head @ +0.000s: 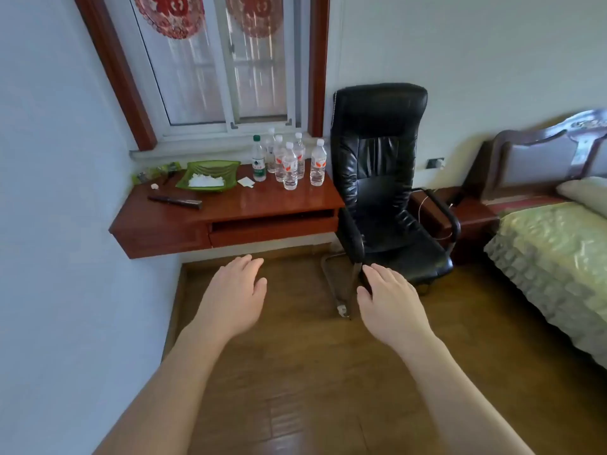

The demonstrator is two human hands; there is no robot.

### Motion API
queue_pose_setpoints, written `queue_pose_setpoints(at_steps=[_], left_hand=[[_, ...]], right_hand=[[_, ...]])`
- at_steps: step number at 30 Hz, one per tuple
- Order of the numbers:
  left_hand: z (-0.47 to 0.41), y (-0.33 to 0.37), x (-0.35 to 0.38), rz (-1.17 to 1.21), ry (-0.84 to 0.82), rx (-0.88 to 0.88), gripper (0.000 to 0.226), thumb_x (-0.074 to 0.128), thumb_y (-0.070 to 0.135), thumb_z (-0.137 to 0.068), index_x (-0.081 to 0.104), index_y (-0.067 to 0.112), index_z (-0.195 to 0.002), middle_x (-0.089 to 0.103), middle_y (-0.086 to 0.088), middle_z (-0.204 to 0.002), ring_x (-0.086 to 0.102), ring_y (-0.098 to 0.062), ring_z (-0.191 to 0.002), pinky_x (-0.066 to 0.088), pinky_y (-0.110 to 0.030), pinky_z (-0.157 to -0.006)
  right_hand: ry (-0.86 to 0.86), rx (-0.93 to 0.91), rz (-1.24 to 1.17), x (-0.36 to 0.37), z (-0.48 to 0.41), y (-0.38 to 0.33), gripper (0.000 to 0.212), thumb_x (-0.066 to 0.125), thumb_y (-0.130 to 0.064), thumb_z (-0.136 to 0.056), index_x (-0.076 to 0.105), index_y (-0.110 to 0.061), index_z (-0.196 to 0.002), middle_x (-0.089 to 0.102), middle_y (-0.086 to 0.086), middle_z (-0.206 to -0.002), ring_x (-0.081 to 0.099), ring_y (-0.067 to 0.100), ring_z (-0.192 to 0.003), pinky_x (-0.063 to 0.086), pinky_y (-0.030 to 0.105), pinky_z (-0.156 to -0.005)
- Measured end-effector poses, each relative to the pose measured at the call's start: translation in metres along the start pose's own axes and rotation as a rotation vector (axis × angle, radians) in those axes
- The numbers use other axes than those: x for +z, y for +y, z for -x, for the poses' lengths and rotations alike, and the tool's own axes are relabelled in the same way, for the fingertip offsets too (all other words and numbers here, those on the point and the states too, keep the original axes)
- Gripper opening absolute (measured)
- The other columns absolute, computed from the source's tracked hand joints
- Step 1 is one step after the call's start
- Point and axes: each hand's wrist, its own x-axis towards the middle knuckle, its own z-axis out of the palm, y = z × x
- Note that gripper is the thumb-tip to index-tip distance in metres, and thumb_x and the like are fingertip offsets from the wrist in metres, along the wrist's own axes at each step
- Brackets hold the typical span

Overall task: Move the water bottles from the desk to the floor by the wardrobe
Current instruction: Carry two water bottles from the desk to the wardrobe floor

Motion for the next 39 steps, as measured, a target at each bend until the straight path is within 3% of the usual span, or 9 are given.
queue_pose_setpoints(at_steps=[8,16,29,39], left_hand=[[-0.064,0.017,-0.001,-0.015,0.028,-0.058,0.049,0.038,0.035,-0.105,0.035,0.024,-0.153,0.033,0.0,-0.16,0.027,-0.017,-0.149,0.024,-0.04,-0.122],[-0.137,-0.012,0.004,-0.012,0.01,-0.074,0.049,0.034,0.036,-0.106,0.032,0.025,-0.154,0.029,0.001,-0.162,0.022,-0.017,-0.151,0.019,-0.037,-0.123],[-0.306,-0.071,-0.008,-0.047,-0.042,0.042,0.05,0.032,0.037,-0.106,0.032,0.024,-0.154,0.029,-0.002,-0.163,0.02,-0.018,-0.152,0.015,-0.04,-0.124],[-0.416,-0.054,0.013,-0.063,-0.052,0.021,0.049,0.029,0.038,-0.107,0.033,0.025,-0.154,0.028,0.0,-0.163,0.018,-0.018,-0.152,0.013,-0.038,-0.124]], right_hand=[[0.009,-0.074,0.021,-0.012,-0.082,0.018,0.05,0.035,-0.039,-0.104,0.034,-0.025,-0.151,0.035,-0.003,-0.157,0.029,0.017,-0.145,0.022,0.038,-0.119],[-0.035,-0.096,0.035,0.007,-0.162,-0.005,0.05,0.034,-0.039,-0.104,0.033,-0.024,-0.152,0.034,-0.003,-0.157,0.027,0.018,-0.146,0.021,0.039,-0.12],[-0.017,-0.045,-0.009,0.034,-0.311,-0.064,0.05,0.033,-0.04,-0.104,0.034,-0.023,-0.151,0.036,-0.004,-0.156,0.028,0.018,-0.145,0.024,0.039,-0.119],[-0.036,-0.049,-0.053,0.041,-0.431,-0.041,0.054,0.033,-0.044,-0.103,0.03,-0.023,-0.152,0.031,-0.001,-0.158,0.027,0.021,-0.146,0.026,0.043,-0.119]])
